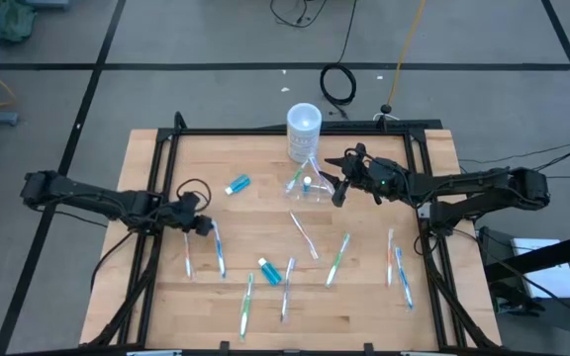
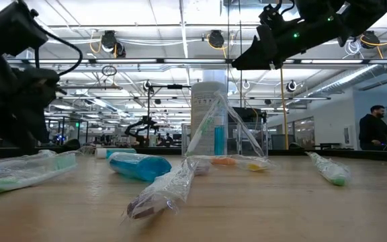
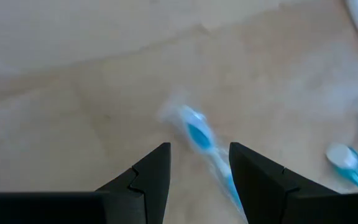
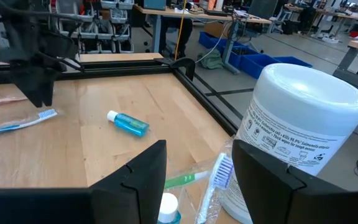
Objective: Pick & Place toothbrushing station
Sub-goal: Put the left blue toothbrush into the transparent organizer
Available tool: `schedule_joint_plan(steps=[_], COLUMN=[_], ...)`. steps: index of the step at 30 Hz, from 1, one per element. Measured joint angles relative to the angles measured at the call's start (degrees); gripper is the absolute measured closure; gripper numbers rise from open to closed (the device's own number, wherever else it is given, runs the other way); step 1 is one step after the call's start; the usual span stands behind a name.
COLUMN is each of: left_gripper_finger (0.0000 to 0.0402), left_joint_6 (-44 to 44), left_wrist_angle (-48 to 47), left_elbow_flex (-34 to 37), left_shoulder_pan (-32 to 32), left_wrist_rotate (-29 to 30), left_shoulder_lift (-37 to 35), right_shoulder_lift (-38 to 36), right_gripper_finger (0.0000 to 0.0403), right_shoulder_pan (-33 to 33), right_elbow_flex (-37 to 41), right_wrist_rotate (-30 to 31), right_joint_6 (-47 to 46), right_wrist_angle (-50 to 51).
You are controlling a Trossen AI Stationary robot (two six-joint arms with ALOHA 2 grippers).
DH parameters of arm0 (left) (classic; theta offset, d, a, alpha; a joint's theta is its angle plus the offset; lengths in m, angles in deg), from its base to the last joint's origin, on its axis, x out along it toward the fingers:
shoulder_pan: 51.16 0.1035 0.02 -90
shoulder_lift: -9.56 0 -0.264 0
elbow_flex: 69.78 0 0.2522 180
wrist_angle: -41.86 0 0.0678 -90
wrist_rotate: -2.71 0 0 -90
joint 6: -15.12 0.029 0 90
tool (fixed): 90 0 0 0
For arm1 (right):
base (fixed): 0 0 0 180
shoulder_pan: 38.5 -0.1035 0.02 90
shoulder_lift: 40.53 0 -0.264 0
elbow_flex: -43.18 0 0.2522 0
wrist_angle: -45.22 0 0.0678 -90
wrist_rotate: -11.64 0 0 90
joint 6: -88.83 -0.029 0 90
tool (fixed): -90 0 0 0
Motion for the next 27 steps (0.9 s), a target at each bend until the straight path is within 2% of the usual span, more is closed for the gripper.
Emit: schedule_joint_plan(steps=[8,11,19,27], left_gripper_finger=[0.0231,0.0231,0.0231,0.0232], left_joint_6=[-1.99,-2.51,-6.84,-5.14], left_wrist_angle=[0.00,0.11,2.86,10.66], left_elbow_flex=[0.76,0.76,0.76,0.75], left_shoulder_pan=[0.00,0.00,0.00,0.02], left_wrist_rotate=[1.75,4.06,5.73,5.81], left_shoulder_lift=[0.01,0.54,6.55,11.79], right_shoulder_lift=[0.00,0.00,0.02,0.02], right_gripper_finger=[0.0225,0.0225,0.0225,0.0225], right_shoulder_pan=[0.00,0.00,0.00,0.00], right_elbow_flex=[0.00,0.00,0.00,0.00], right_wrist_rotate=[0.00,0.00,-0.03,-0.15], right_joint_6=[0.00,0.00,-0.42,-7.72], right_wrist_angle=[0.00,0.00,0.00,0.00])
